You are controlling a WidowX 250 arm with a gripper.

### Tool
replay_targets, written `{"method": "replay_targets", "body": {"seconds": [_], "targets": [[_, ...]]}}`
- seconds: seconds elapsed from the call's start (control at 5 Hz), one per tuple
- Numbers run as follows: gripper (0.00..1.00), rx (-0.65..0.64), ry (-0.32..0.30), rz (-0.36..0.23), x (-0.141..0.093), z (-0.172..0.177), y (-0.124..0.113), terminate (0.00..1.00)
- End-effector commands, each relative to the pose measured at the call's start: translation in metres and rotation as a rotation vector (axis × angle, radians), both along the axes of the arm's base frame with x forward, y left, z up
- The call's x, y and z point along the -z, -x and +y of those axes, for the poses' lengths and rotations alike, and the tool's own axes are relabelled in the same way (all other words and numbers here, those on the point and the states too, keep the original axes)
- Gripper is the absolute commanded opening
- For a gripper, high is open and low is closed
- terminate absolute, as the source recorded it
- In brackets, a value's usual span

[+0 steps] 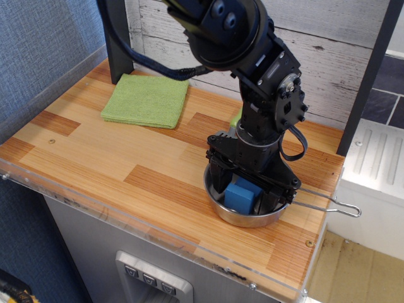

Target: Put the blue object in the pot

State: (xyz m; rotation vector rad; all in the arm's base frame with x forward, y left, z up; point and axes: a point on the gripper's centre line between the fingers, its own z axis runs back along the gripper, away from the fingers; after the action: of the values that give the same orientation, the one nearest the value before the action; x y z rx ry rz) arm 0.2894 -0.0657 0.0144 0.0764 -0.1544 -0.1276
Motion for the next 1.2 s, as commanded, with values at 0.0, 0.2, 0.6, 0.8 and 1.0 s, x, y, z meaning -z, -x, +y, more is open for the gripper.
{"method": "replay_targets", "body": {"seconds": [0.0, 0.2, 0.6, 0.8, 1.0], "targets": [[1.0, -0.001, 0.043, -0.104, -0.03, 0.004, -0.008, 0.0], [1.0, 0.028, 0.067, -0.185, -0.068, 0.002, -0.013, 0.0], [1.0, 0.047, 0.065, -0.346, -0.141, -0.001, -0.007, 0.0], [1.0, 0.047, 0.065, -0.346, -0.141, -0.001, -0.007, 0.0], [1.0, 0.047, 0.065, -0.346, -0.141, -0.001, -0.007, 0.0]]}}
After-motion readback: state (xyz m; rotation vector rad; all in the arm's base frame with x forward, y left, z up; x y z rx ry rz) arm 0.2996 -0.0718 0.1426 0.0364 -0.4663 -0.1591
